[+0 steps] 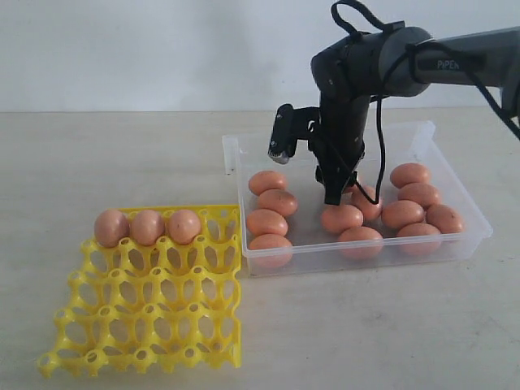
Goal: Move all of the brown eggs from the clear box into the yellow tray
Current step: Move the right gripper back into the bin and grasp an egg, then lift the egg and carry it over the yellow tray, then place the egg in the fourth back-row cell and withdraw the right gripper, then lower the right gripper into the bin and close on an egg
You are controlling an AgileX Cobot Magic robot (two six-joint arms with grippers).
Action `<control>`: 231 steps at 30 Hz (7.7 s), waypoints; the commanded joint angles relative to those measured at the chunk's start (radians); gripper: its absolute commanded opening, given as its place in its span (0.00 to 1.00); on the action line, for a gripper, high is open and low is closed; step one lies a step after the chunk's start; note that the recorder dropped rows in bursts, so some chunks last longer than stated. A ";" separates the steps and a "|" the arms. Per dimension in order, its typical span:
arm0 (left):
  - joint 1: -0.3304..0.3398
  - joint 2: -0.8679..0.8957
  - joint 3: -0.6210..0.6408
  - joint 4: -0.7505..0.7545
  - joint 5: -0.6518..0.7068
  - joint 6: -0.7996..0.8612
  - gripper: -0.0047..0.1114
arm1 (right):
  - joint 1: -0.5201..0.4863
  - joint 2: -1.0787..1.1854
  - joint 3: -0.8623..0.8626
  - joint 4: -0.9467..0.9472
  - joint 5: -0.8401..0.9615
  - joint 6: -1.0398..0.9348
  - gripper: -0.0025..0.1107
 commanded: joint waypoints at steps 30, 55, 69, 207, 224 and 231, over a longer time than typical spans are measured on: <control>-0.006 -0.004 0.004 0.005 -0.007 0.000 0.08 | -0.028 -0.176 0.029 1.056 -0.243 -0.060 0.02; -0.006 -0.004 0.004 0.005 -0.007 0.000 0.08 | 0.106 -0.627 0.670 0.289 -1.569 0.795 0.02; -0.006 -0.004 0.004 0.005 -0.007 0.000 0.08 | 0.328 -0.443 0.961 -0.120 -1.550 1.276 0.02; -0.006 -0.004 0.004 0.005 -0.007 0.000 0.08 | -0.015 -0.193 0.286 0.202 -0.067 -0.179 0.51; -0.006 -0.004 0.004 0.005 -0.007 0.000 0.08 | -0.015 -0.139 0.284 0.202 -0.079 -0.161 0.02; -0.006 -0.004 0.004 0.005 -0.007 0.000 0.08 | -0.015 -0.194 0.284 0.259 -0.108 0.159 0.02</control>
